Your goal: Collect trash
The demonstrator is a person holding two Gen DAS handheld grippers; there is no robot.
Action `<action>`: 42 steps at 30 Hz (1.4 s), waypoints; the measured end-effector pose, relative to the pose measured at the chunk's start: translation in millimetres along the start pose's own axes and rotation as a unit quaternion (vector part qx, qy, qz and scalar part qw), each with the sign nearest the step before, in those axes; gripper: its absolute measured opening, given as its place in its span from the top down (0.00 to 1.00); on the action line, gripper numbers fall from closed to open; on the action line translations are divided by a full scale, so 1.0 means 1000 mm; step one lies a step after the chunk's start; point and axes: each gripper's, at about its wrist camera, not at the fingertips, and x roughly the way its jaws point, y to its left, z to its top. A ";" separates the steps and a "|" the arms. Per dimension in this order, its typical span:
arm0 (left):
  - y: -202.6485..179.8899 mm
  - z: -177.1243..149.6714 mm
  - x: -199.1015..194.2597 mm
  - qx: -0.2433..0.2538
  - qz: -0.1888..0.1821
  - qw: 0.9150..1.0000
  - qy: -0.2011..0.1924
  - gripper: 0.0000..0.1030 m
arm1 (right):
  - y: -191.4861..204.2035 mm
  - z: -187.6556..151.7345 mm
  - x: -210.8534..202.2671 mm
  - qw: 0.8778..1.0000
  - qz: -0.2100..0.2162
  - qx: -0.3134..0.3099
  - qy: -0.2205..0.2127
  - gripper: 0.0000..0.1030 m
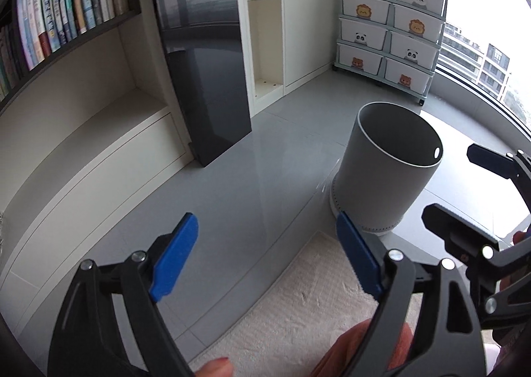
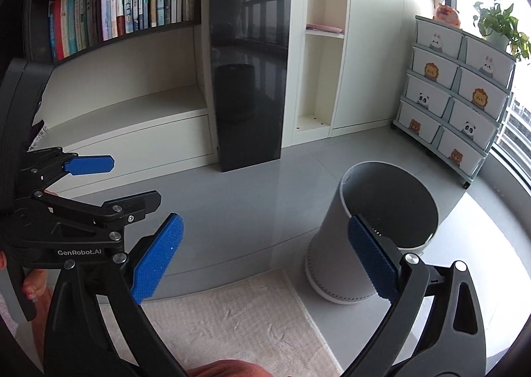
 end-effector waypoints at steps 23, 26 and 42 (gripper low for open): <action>0.149 -0.139 -0.122 -0.137 0.135 0.980 0.049 0.13 | 0.153 -0.039 -0.039 0.988 0.123 -0.057 0.071 0.07; 0.156 -0.147 -0.131 -0.142 0.151 0.977 0.053 0.13 | 0.158 -0.039 -0.043 0.988 0.120 -0.062 0.077 0.07; 0.190 -0.153 -0.166 -0.176 0.203 0.963 0.028 0.13 | 0.168 -0.033 -0.060 0.990 0.103 -0.085 0.047 0.07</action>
